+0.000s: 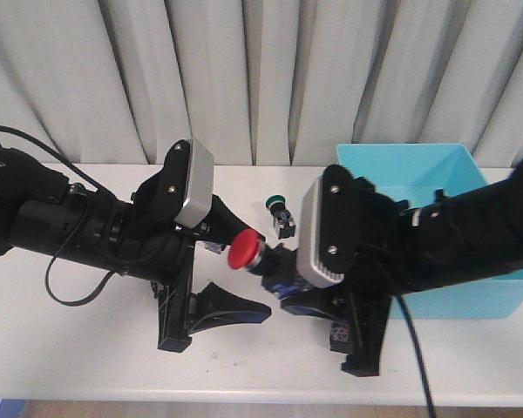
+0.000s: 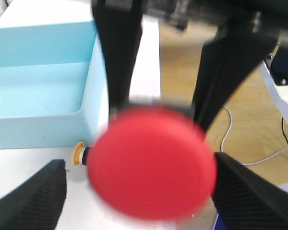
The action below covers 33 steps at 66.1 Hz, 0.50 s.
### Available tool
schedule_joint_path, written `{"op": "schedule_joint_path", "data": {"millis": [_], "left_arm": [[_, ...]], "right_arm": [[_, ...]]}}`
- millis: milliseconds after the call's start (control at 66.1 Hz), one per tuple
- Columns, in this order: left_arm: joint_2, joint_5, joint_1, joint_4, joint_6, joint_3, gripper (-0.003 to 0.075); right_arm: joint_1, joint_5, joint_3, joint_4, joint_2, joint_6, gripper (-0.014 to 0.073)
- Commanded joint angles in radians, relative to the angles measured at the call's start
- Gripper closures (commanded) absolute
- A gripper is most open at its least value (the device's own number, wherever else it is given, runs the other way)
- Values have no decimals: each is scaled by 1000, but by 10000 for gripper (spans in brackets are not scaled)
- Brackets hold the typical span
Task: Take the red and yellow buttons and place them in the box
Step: 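Carry the red button into the blue box and release it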
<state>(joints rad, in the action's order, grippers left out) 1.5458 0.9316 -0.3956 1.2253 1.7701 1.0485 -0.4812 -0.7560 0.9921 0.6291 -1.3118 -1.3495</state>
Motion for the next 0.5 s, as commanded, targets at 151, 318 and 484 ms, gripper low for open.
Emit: {"op": "schedule_joint_path", "data": {"millis": [151, 318, 484], "left_arm": [[-36, 8, -2, 53, -7, 27, 179], [-36, 8, -2, 54, -7, 27, 180], [-36, 9, -2, 55, -7, 27, 180]], "right_arm": [[101, 22, 32, -319, 145, 490, 356], [318, -16, 60, -501, 123, 937, 351], [485, -84, 136, -578, 8, 1090, 349]]}}
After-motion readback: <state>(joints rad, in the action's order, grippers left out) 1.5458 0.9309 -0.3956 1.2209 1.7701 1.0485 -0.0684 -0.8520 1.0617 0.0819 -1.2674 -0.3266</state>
